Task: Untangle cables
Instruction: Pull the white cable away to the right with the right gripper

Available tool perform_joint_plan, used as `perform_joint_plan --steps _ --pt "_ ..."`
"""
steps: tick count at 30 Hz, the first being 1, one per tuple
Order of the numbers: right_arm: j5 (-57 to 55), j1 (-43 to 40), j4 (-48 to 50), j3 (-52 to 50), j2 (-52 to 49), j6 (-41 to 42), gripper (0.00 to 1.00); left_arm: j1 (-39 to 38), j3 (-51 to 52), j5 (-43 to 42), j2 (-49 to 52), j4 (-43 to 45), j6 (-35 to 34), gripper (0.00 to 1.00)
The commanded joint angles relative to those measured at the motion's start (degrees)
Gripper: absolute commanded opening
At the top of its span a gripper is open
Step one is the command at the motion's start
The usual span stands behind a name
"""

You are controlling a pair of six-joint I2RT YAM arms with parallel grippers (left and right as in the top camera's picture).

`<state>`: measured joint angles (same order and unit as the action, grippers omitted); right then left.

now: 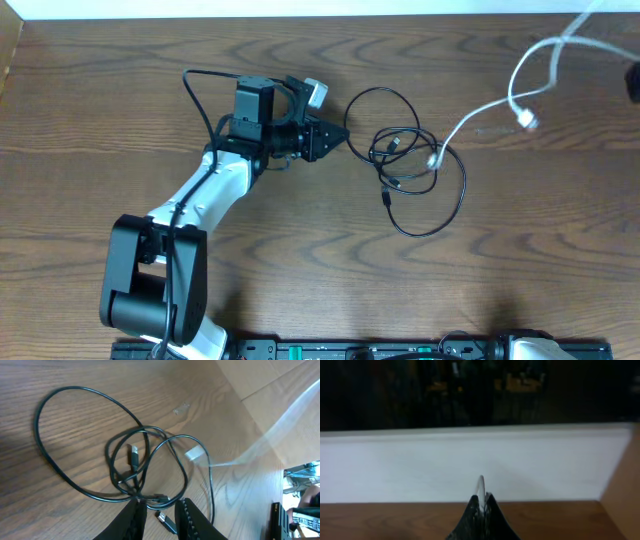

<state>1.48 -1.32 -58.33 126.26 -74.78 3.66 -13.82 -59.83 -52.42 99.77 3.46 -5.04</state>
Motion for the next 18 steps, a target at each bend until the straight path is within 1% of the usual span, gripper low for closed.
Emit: perform_joint_plan --steps 1,7,10,18 --pt "-4.15 -0.26 -4.76 3.80 -1.25 2.05 0.01 -0.68 -0.02 -0.92 -0.13 0.24 0.92 0.25" --pt "-4.15 -0.26 -17.27 10.05 -5.18 4.66 0.01 -0.74 -0.02 -1.14 -0.15 0.15 0.04 0.25" --pt "-4.42 -0.87 -20.35 11.82 -6.82 4.63 0.01 -0.74 -0.02 -1.16 -0.17 -0.09 0.02 0.25" --pt "-4.33 -6.78 -24.85 12.17 -11.93 4.66 0.01 -0.74 -0.02 -1.14 -0.17 -0.22 0.04 0.26"
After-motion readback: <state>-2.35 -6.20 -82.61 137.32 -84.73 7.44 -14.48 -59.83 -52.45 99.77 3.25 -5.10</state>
